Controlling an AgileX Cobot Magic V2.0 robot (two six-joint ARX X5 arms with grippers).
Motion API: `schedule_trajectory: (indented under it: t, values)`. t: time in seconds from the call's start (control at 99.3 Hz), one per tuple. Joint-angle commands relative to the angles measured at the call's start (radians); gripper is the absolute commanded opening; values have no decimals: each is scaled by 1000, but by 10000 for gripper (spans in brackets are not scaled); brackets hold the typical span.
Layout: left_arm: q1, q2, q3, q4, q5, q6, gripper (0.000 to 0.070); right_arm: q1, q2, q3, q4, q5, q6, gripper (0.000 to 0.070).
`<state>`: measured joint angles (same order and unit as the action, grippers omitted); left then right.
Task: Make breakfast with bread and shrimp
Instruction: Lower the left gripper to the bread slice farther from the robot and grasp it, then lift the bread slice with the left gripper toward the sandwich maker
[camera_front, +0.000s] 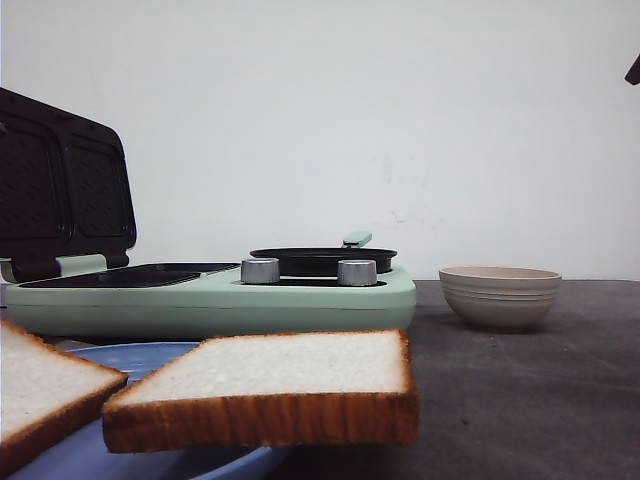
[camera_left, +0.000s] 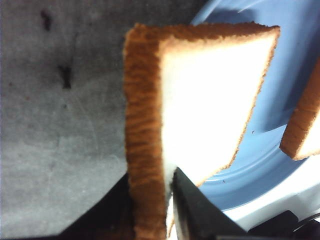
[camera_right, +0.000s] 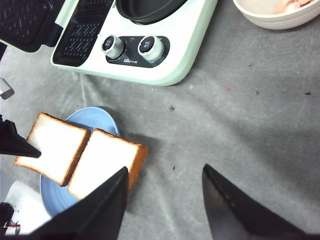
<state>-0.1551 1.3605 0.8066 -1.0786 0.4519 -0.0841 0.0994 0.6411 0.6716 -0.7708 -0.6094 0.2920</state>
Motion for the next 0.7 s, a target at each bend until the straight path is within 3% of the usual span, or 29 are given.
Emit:
schedule_trajectory:
  t: [0.0, 0.695]
  values:
    - [-3, 14, 5, 2, -10, 16, 3, 4, 4, 16, 6, -4, -11, 289]
    - [-3, -136, 6, 80, -10, -3, 3, 4, 4, 16, 6, -4, -8, 289]
